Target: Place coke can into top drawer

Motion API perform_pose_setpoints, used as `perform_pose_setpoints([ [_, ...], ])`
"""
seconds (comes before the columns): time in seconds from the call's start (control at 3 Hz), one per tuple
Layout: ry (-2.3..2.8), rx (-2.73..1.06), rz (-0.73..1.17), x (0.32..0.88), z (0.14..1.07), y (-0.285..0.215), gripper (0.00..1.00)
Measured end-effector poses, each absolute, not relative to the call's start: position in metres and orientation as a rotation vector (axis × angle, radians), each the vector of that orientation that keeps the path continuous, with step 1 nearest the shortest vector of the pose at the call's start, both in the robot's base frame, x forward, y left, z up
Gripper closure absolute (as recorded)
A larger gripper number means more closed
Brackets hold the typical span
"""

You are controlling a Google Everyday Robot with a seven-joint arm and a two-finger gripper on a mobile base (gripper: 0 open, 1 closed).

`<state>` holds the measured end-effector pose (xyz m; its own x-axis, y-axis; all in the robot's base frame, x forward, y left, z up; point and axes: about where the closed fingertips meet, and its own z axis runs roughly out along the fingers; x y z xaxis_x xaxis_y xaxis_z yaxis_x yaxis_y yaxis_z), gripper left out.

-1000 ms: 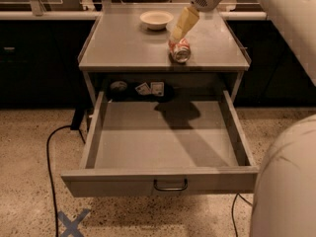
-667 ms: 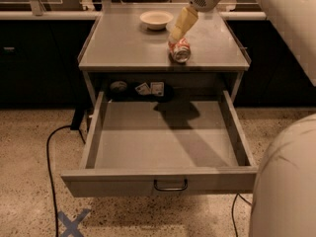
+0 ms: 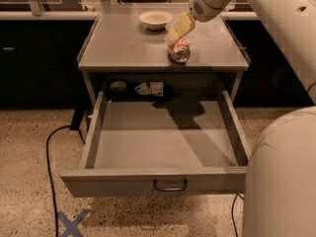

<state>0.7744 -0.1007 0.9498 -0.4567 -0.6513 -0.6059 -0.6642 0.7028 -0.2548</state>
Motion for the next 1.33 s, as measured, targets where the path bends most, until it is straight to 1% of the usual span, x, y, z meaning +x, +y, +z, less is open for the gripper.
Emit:
perform_pose_setpoints([
  [0.33, 2.272, -0.863, 0.094, 0.78, 0.934, -0.101, 0.0],
  [0.67, 2.273, -0.865, 0.097, 0.78, 0.932, -0.101, 0.0],
  [1.33, 2.204, -0.928, 0.123, 0.808, 0.923, -0.063, 0.0],
])
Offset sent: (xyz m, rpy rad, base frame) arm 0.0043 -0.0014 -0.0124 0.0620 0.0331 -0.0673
